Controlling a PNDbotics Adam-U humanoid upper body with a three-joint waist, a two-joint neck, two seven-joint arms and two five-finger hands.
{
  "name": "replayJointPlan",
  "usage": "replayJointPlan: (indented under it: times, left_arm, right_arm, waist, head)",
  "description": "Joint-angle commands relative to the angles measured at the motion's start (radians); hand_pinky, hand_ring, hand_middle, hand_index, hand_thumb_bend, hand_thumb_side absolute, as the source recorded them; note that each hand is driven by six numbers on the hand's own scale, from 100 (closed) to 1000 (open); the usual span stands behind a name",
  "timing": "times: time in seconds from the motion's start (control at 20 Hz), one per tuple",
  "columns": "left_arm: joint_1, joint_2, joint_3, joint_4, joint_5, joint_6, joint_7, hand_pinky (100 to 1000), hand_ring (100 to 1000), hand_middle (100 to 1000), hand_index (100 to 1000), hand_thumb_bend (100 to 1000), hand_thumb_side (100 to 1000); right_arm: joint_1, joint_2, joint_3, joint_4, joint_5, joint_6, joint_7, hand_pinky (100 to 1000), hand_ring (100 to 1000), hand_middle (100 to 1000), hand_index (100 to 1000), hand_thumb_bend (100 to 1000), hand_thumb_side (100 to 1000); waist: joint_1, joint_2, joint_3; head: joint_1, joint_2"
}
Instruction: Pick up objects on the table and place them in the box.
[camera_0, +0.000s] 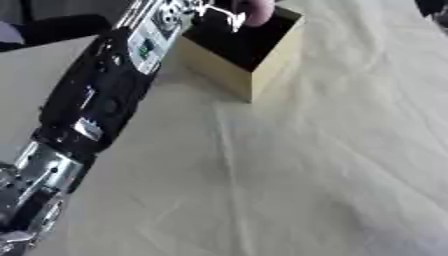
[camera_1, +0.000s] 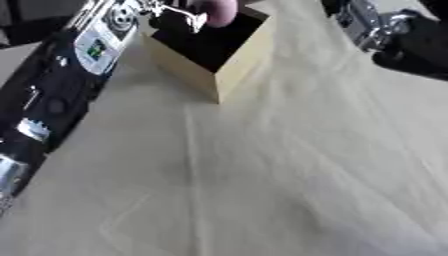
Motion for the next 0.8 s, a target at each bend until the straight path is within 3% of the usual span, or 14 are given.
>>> replayJointPlan:
  times: [0.05, 0.45, 0.55, 0.6, 0.65, 0.7, 0.8]
  left_arm:
    - [-0.024, 0.006, 0.02, 0.019, -0.039, -0.002, 0.013, 270, 427, 525, 625, 100, 136]
    - [-0.019, -0.005, 0.048, 0.068, -0.135, 0.004, 0.056, 281, 434, 532, 630, 100, 108]
    - [-0.017, -0.009, 0.048, 0.075, -0.142, -0.009, 0.055, 335, 474, 570, 668, 100, 126]
    - [-0.016, -0.009, 0.047, 0.076, -0.144, -0.022, 0.05, 512, 616, 659, 711, 133, 241]
    - [-0.014, -0.008, 0.046, 0.076, -0.147, -0.036, 0.045, 532, 629, 670, 719, 158, 257]
    - [-0.013, -0.006, 0.045, 0.075, -0.153, -0.05, 0.039, 668, 724, 735, 819, 291, 340]
    - [-0.012, -0.002, 0.046, 0.07, -0.17, -0.069, 0.033, 759, 807, 799, 865, 384, 398]
  right_arm:
    - [-0.017, -0.009, -0.01, -0.015, -0.003, -0.002, -0.004, 880, 812, 786, 911, 100, 900]
    - [-0.014, -0.004, -0.01, -0.015, -0.008, -0.003, -0.004, 878, 810, 785, 911, 100, 900]
    - [-0.012, -0.005, -0.011, -0.015, -0.008, -0.002, -0.004, 878, 810, 785, 911, 100, 901]
    - [-0.01, -0.006, -0.012, -0.015, -0.008, -0.002, -0.005, 878, 810, 785, 912, 100, 902]
    - [-0.008, -0.007, -0.013, -0.015, -0.008, -0.001, -0.006, 878, 810, 785, 912, 100, 902]
    - [-0.006, -0.009, -0.015, -0.015, -0.008, -0.001, -0.007, 878, 809, 785, 912, 100, 902]
    - [-0.002, -0.013, -0.016, -0.015, -0.008, 0.001, -0.009, 878, 809, 785, 912, 100, 902]
  waist:
    - [-0.006, -0.019, -0.002]
    - [0.0, -0.013, -0.013]
    - [0.002, -0.011, -0.015]
    - [0.002, -0.01, -0.015]
    - [0.003, -0.01, -0.015]
    - [0.004, -0.01, -0.015]
    - [0.004, -0.01, -0.014]
  head:
    - [0.006, -0.011]
    - [0.013, -0.017]
    - [0.015, -0.017]
    - [0.015, -0.016]
    - [0.015, -0.016]
    - [0.014, -0.016]
    - [0.013, -0.014]
